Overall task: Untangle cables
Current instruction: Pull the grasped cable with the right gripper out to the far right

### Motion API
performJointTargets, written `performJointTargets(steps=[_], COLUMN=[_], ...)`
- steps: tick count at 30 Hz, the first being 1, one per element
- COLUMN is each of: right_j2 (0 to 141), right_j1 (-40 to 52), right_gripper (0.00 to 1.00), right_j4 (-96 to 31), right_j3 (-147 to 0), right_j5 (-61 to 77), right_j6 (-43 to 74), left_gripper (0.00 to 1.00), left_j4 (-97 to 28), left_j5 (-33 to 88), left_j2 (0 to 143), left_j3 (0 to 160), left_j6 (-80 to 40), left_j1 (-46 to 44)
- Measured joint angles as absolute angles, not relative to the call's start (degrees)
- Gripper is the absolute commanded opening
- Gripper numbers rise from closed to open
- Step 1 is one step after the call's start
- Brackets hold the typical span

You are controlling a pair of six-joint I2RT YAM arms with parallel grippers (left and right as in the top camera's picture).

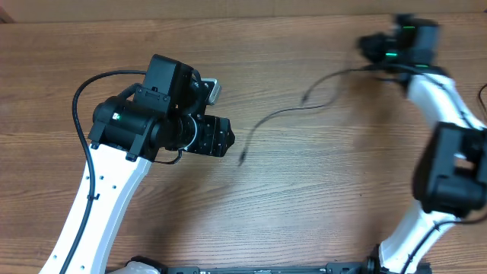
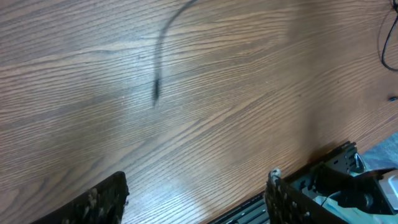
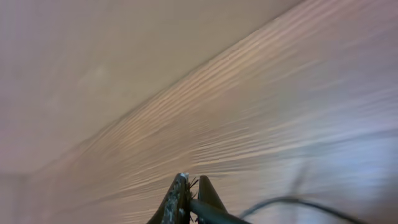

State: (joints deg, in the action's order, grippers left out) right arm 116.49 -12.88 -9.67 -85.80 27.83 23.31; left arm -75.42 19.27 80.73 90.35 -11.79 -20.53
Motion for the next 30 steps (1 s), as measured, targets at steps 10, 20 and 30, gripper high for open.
performJointTargets(steps=[10, 20, 30], right_j2=[109.1, 108.2, 107.7], right_j1=[-46.1, -71.7, -60.6], right_gripper=[0.04, 1.00, 1.00], right_j4=[-18.1, -23.1, -23.3], right_j3=[-89.8, -101.6, -101.7], right_j5=[30.2, 38.1, 55.7], right_j6=[11.7, 12.1, 12.0], left_gripper=[0.71, 0.71, 0.71], left_j4=[-75.0, -72.9, -72.8], left_j5=[22.0, 23.4, 23.4], left_j2=[80.7, 80.7, 80.7], left_j3=[90.3, 90.3, 90.3], left_j6=[-14.0, -16.0, -16.1], left_j1=[-20.5, -20.5, -20.5])
